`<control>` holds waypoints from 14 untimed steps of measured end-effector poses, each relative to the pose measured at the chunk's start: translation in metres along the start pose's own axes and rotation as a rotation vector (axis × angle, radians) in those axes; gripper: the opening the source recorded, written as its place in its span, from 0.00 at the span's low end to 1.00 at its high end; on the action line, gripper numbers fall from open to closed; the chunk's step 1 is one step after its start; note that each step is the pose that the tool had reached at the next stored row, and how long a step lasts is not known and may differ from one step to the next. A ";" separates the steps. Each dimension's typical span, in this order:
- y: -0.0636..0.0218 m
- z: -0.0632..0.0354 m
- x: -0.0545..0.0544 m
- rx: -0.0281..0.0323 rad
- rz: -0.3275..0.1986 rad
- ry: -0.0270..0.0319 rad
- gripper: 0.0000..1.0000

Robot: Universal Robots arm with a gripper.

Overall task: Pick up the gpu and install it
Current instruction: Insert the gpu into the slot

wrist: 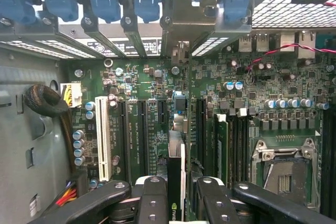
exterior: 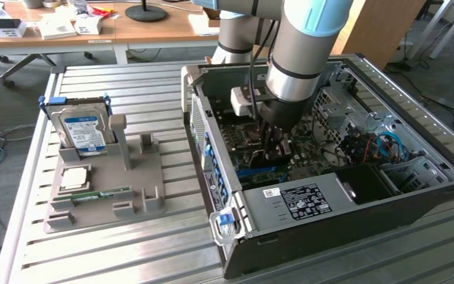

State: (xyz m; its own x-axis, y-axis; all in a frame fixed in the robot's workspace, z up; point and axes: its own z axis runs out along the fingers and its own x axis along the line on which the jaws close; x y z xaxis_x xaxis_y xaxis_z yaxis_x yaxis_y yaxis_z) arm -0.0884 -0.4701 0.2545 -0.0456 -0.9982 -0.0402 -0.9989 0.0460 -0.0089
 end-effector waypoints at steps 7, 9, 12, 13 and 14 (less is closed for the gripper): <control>0.0000 0.0006 0.000 -0.0001 0.000 0.0002 0.26; 0.0000 0.0017 0.000 0.0001 0.000 -0.0003 0.26; 0.0000 0.0030 0.000 -0.0001 0.000 0.0001 0.26; 0.0000 0.0034 0.000 -0.0001 0.000 0.0002 0.26; 0.0000 0.0039 0.000 -0.0001 0.000 0.0002 0.26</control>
State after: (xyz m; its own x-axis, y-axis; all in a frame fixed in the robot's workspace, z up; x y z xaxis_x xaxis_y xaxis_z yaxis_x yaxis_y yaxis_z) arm -0.0884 -0.4701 0.2506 -0.0456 -0.9982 -0.0400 -0.9989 0.0460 -0.0088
